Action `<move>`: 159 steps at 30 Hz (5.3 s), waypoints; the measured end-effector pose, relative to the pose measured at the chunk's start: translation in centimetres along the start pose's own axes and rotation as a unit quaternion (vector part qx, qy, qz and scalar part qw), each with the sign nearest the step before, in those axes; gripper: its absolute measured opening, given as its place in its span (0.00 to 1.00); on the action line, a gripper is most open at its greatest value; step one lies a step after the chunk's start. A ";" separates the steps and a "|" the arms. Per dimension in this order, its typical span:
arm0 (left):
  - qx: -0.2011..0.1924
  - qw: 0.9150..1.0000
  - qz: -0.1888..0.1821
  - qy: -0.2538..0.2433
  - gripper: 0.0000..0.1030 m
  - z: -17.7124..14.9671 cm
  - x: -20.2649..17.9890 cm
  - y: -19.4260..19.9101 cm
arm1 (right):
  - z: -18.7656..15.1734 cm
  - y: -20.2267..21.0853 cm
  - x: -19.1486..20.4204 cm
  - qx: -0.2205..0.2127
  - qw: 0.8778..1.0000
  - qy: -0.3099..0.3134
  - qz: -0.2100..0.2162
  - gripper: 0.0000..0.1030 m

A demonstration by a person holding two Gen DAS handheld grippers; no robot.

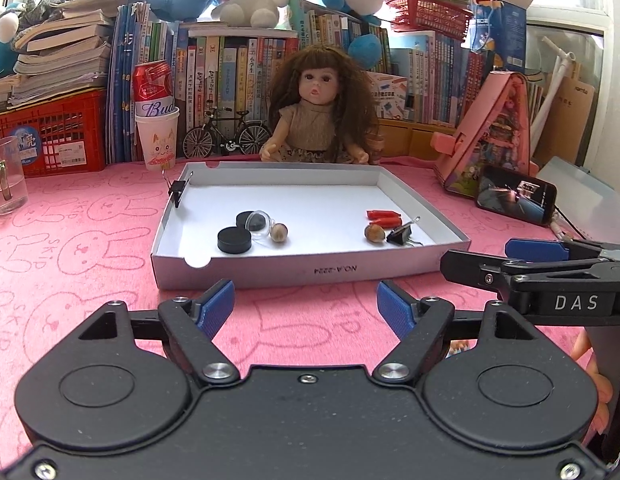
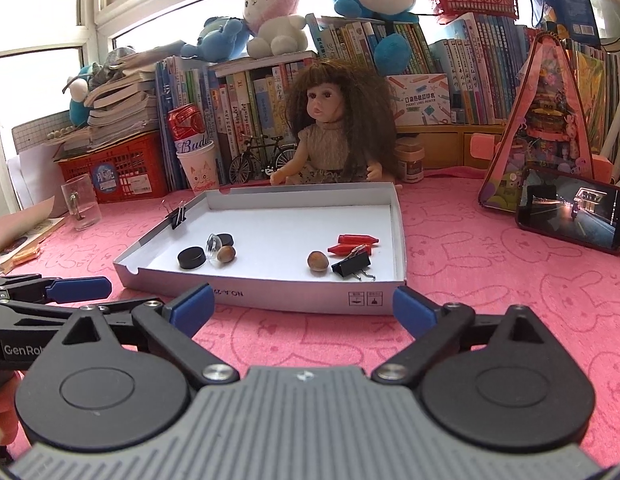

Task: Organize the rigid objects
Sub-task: 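Move the left tool to a black disc while the right tool approaches a blue bear hair clip, then grasp the black disc with the left tool while the right tool grasps the bear hair clip, then carry the disc in the left tool into the tray while the right tool carries the hair clip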

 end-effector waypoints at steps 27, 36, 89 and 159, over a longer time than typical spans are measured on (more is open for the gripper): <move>0.013 0.999 -0.029 -0.044 0.72 -5.1 -0.4 4.0 | -4.4 3.3 2.0 0.008 0.998 0.059 0.014 1.00; 0.032 0.997 -0.039 -0.053 0.53 -6.5 -1.0 4.1 | -5.2 3.4 2.6 0.019 0.997 0.078 0.015 0.97; 0.016 0.998 -0.006 -0.055 0.29 -6.1 -0.9 1.9 | -5.0 0.2 2.3 0.102 0.993 -0.023 -0.051 0.65; 0.091 0.992 0.074 0.052 0.28 11.0 6.6 -19.9 | 6.0 -17.8 -5.9 0.139 0.989 -0.054 0.007 0.41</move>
Point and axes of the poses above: each gripper's, at about its wrist camera, not at the fingertips, and y roughly against the way its jaws point, x to its left, z to its top, the point moved 9 cm from there along -y, roughly the way its jaws point, and after that the axes turned 9 degrees about y, right-handed, at the moved point
